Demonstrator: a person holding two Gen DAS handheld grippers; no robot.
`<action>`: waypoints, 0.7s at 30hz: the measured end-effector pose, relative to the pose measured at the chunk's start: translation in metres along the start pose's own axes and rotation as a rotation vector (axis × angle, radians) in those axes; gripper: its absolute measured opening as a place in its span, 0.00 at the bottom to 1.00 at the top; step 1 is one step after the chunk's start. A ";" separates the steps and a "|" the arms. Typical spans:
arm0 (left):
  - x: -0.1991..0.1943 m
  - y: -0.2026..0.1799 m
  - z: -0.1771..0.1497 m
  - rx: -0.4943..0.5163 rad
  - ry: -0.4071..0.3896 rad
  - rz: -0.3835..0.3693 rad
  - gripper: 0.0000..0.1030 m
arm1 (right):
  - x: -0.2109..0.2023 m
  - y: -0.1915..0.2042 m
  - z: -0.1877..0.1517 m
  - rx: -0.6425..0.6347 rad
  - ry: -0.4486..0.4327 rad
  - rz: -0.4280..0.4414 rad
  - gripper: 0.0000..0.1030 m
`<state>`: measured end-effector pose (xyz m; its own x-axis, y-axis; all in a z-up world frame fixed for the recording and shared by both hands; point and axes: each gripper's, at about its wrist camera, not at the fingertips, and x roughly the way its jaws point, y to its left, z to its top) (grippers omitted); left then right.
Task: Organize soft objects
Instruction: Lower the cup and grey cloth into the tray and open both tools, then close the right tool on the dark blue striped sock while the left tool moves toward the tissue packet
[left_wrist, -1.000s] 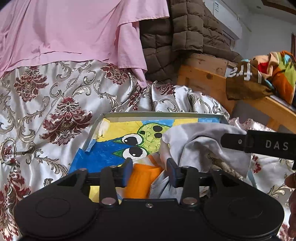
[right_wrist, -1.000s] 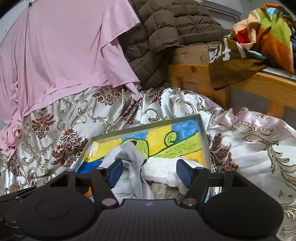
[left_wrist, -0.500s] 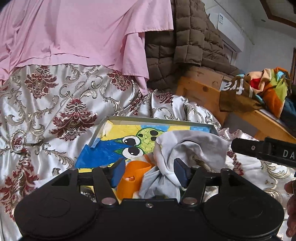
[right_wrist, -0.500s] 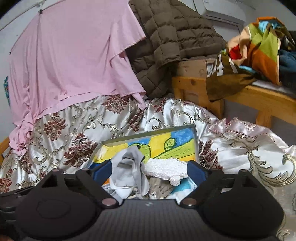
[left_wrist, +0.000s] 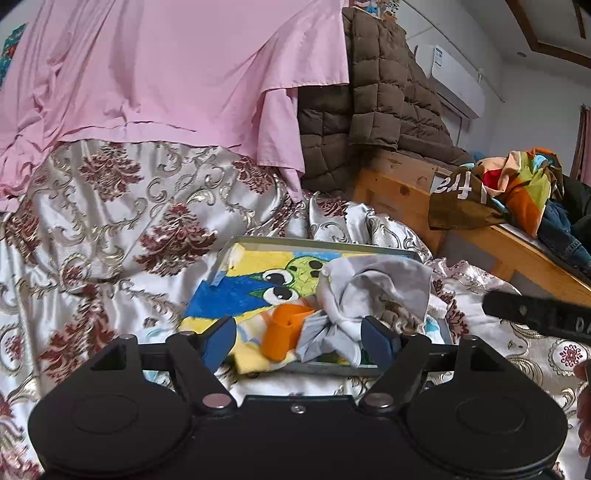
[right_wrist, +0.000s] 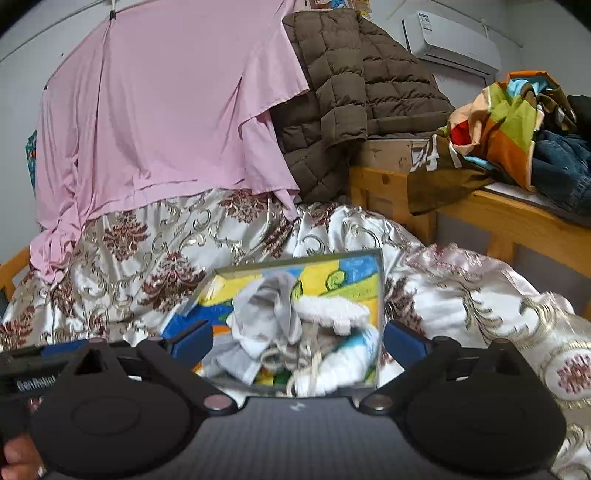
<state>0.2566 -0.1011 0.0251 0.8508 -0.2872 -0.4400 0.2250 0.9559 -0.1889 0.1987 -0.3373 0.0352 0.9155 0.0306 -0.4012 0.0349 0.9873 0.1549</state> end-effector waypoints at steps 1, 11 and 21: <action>-0.004 0.002 -0.002 -0.004 0.002 0.003 0.75 | -0.003 0.000 -0.003 -0.005 0.006 -0.004 0.98; -0.052 0.020 -0.025 0.021 0.022 0.010 0.80 | -0.040 0.015 -0.037 -0.068 0.054 -0.057 0.99; -0.076 0.043 -0.035 0.064 0.070 0.044 0.84 | -0.051 0.026 -0.059 -0.129 0.146 -0.039 1.00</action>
<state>0.1849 -0.0404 0.0195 0.8257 -0.2468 -0.5073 0.2205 0.9689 -0.1125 0.1291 -0.3041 0.0065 0.8461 0.0049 -0.5329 0.0092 0.9997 0.0237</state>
